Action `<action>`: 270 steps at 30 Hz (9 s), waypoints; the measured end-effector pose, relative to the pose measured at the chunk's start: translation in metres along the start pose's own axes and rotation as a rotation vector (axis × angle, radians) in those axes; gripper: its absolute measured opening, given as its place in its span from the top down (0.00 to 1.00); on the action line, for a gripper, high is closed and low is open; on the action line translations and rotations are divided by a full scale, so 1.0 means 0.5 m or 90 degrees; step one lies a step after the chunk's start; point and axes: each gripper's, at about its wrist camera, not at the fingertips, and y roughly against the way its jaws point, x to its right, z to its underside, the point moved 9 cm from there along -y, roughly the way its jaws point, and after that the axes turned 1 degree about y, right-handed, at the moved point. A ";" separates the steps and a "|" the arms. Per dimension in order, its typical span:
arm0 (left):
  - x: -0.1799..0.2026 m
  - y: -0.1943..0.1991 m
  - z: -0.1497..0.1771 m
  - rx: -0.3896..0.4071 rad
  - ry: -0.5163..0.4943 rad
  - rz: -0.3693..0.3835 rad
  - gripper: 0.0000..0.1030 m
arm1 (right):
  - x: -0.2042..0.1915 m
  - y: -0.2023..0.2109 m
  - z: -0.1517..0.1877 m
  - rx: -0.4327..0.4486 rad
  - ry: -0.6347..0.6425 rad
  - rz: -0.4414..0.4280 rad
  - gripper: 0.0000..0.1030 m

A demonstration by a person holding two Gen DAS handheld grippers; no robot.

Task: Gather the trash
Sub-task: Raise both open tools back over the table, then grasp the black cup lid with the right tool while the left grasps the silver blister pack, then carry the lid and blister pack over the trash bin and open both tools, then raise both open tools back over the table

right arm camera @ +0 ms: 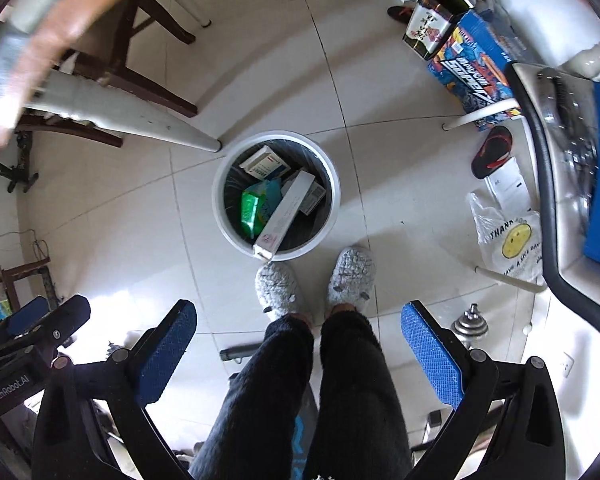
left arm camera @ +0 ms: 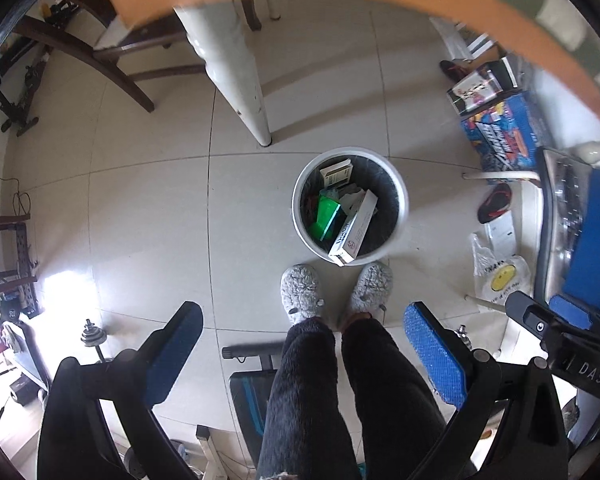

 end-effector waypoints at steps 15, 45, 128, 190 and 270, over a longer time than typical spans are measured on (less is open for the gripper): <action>0.057 0.369 -0.139 0.189 -0.076 0.023 0.00 | -0.066 0.401 -0.007 0.093 -0.055 -0.085 0.00; 0.467 0.370 -1.056 0.183 0.075 -0.042 0.00 | 0.494 0.633 -1.134 0.232 -0.257 -0.026 0.00; 0.488 0.301 -1.247 0.268 0.142 -0.005 0.98 | 0.314 0.488 -1.241 0.205 -0.105 -0.032 0.15; 0.071 -0.502 -0.233 -0.011 0.049 0.062 0.65 | 0.083 -0.478 -0.178 -0.021 0.012 -0.132 0.11; 0.635 0.411 -1.034 0.258 -0.329 -0.165 0.01 | 0.379 0.716 -0.882 0.261 -0.156 -0.043 0.00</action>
